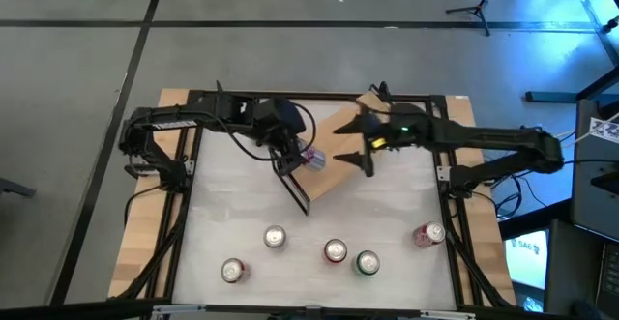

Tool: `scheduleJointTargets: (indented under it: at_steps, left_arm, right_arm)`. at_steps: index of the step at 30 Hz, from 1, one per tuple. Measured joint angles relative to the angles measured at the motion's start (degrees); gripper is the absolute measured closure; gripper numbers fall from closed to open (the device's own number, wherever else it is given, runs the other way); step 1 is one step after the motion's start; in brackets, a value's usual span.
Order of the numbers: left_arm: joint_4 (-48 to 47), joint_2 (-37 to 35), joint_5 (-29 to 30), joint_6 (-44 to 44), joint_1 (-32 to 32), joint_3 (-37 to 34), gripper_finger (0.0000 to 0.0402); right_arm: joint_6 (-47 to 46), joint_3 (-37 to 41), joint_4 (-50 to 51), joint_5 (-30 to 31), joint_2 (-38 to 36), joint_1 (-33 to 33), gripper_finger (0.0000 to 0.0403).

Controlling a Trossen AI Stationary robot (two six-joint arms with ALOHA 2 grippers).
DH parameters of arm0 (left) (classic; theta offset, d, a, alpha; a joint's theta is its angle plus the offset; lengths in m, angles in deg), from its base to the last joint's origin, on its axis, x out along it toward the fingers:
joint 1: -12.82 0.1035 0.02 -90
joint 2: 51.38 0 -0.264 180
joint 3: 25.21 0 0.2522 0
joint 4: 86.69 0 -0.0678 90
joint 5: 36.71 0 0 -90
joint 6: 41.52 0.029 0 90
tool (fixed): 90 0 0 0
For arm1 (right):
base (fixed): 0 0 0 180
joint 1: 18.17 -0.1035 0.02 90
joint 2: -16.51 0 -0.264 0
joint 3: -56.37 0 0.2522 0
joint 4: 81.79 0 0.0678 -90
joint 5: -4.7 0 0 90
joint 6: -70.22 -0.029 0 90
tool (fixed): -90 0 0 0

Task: Place canned beverage on shelf
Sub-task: Put the left silver soda can on the shelf

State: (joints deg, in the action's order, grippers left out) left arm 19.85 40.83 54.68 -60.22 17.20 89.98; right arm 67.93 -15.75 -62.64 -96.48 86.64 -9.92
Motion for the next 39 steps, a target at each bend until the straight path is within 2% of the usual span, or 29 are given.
scheduleJointTargets:
  at_steps: [3,7,12,18,23,32,39]
  left_arm:
    - [0.3,0.1,0.7,0.4,0.0,0.0,0.0113]
    - [1.3,0.1,1.2,1.3,0.0,0.0,0.0113]
    - [3.6,0.1,1.1,2.9,0.0,0.0,0.0113]
    - [7.0,0.1,0.6,5.5,-0.1,0.0,0.0113]
    - [8.1,0.1,0.5,5.8,-0.1,0.0,0.0113]
    - [8.2,0.1,0.7,6.6,0.0,0.0,0.0113]
    - [8.5,0.1,0.8,7.1,0.0,0.0,0.0107]
  right_arm:
    - [2.3,-5.0,4.6,-1.4,4.9,0.0,0.0050]
    - [4.1,-9.2,6.8,-6.5,10.0,0.0,0.0050]
    - [4.4,-11.9,6.5,-7.1,13.2,0.0,0.0050]
    - [5.2,-12.1,5.3,-11.4,14.1,0.1,0.0050]
    - [5.5,-12.2,4.9,-11.3,14.0,0.0,0.0053]
    - [5.8,-12.2,4.7,-10.9,14.4,0.0,0.0119]
    - [5.9,-12.2,4.7,-10.7,14.4,0.0,0.0110]
